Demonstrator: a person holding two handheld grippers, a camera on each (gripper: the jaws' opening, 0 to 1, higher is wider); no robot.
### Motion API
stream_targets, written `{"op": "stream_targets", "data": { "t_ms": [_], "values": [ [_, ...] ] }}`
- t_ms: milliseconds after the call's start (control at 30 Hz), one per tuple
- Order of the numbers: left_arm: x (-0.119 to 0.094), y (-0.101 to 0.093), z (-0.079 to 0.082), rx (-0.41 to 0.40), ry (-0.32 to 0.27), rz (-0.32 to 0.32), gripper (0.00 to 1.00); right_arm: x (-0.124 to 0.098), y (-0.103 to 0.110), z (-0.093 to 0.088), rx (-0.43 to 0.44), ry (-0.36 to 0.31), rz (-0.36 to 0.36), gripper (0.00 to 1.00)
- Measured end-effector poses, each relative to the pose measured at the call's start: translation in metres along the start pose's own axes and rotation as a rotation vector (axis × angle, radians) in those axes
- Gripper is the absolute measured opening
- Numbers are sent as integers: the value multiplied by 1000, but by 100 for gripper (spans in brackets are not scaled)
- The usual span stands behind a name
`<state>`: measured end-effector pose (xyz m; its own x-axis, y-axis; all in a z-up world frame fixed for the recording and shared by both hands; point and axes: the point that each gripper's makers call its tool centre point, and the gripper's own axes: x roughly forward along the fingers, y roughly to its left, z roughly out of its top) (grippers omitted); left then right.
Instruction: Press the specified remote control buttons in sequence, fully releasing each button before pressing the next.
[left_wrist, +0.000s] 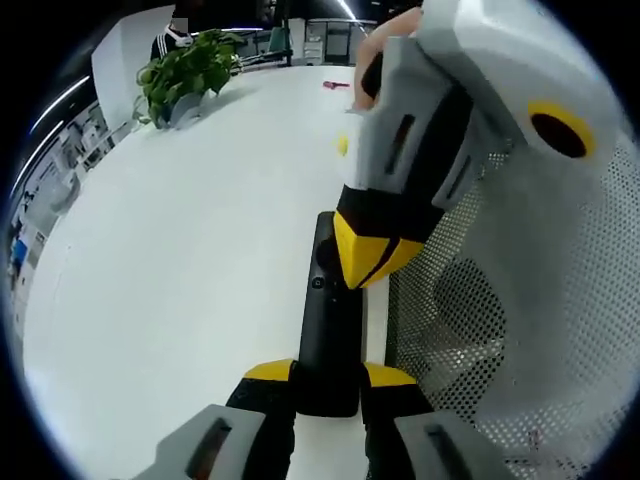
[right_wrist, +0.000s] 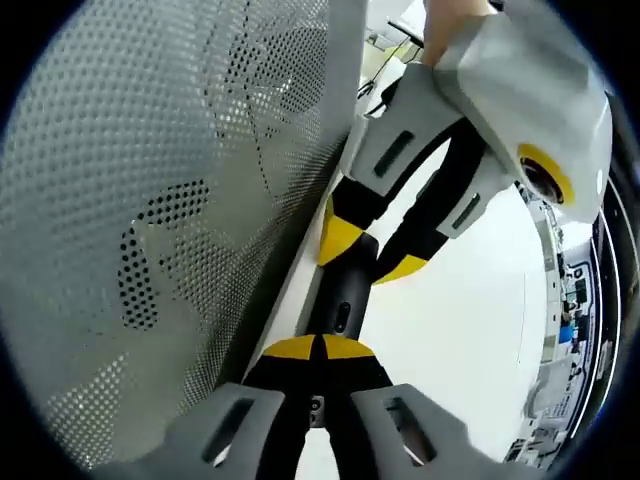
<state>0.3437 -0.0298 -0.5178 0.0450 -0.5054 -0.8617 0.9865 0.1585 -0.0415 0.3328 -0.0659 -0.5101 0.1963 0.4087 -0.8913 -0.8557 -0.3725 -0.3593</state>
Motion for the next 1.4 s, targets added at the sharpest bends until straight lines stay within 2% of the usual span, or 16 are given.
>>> {"op": "stream_targets", "data": {
  "t_ms": [67,133,233,333,567,700,867,1100,1267,1400],
  "values": [
    [0,0,0,-3,-1,-1,25,-1,1,2,13,-9,6,0],
    [0,0,0,-3,-3,-2,25,1,1,4,121,-35,23,0],
    [0,0,0,-1,-4,-2,25,0,-7,0,218,-49,13,0],
    [-1,0,0,0,-5,-1,25,-2,-10,0,381,-87,36,0],
    [-1,-1,0,2,-5,-1,25,-1,-16,-6,526,-90,47,0],
    [-2,-1,0,3,-5,0,25,-1,-14,-7,548,-96,60,0],
    [-1,-1,0,4,-5,0,25,1,-15,-6,531,-63,80,0],
    [-1,0,0,6,-4,1,25,1,-16,-9,577,-42,120,0],
    [0,0,0,3,-9,1,25,1,-15,-9,580,-48,133,0],
    [-1,0,0,-7,-19,-1,25,0,-16,-10,638,-67,157,0]
  ]
}}
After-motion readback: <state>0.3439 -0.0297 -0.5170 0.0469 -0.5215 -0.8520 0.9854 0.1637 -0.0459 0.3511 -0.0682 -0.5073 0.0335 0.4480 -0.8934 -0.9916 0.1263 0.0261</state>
